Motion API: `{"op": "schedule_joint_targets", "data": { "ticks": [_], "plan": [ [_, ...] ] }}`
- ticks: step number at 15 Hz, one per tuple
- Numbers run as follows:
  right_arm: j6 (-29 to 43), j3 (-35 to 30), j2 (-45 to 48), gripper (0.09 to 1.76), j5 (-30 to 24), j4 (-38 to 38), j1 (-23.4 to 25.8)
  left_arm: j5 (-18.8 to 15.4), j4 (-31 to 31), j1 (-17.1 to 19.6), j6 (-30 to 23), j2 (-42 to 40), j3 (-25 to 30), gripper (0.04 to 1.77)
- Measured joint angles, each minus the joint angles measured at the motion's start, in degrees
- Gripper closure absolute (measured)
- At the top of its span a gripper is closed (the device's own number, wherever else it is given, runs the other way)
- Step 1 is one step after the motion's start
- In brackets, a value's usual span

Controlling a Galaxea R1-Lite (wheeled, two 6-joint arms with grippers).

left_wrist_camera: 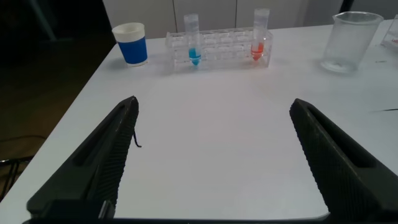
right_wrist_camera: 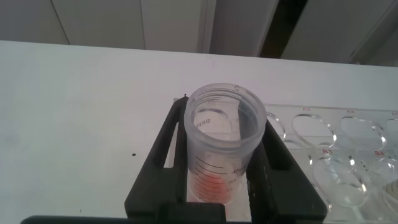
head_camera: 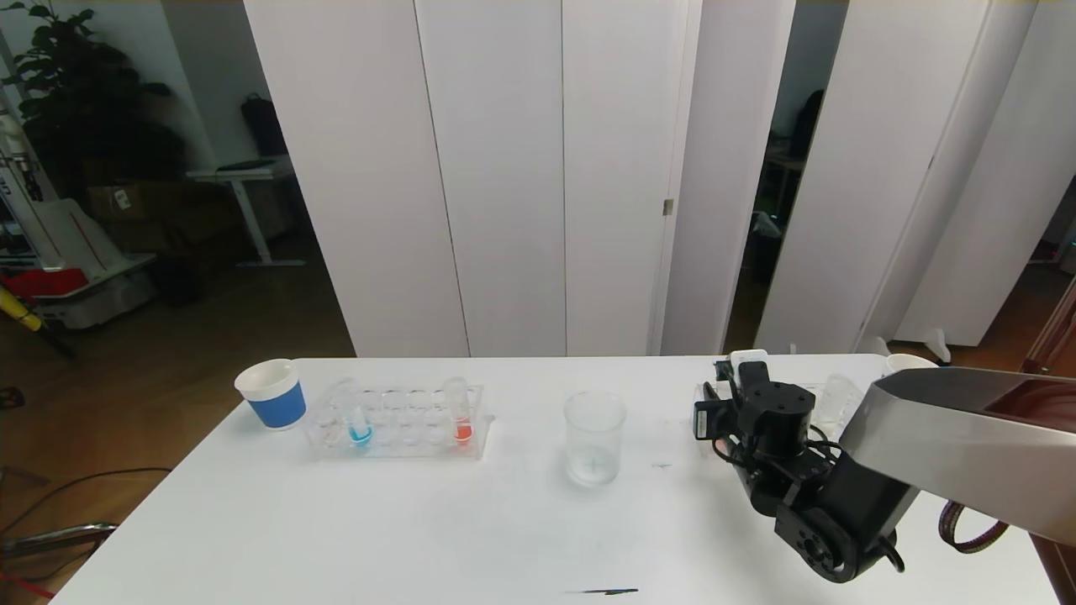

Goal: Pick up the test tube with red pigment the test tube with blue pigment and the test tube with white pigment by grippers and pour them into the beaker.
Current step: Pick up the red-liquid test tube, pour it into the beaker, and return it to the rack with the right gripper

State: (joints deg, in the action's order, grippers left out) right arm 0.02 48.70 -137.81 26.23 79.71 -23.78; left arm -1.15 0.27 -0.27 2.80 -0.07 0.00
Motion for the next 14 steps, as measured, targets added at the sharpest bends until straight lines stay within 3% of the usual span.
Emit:
{"op": "schedule_joint_targets", "data": {
  "ticks": [11, 14],
  "plan": [
    [0.02, 0.06, 4.49, 1.25, -0.16, -0.30, -0.02, 0.00, 0.00, 0.00, -0.02, 0.00, 0.00, 0.07],
    [0.00, 1.88, 7.80, 1.25, -0.24, -5.92, 0.04, 0.00, 0.00, 0.02, 0.00, 0.00, 0.00, 0.07]
  ]
}}
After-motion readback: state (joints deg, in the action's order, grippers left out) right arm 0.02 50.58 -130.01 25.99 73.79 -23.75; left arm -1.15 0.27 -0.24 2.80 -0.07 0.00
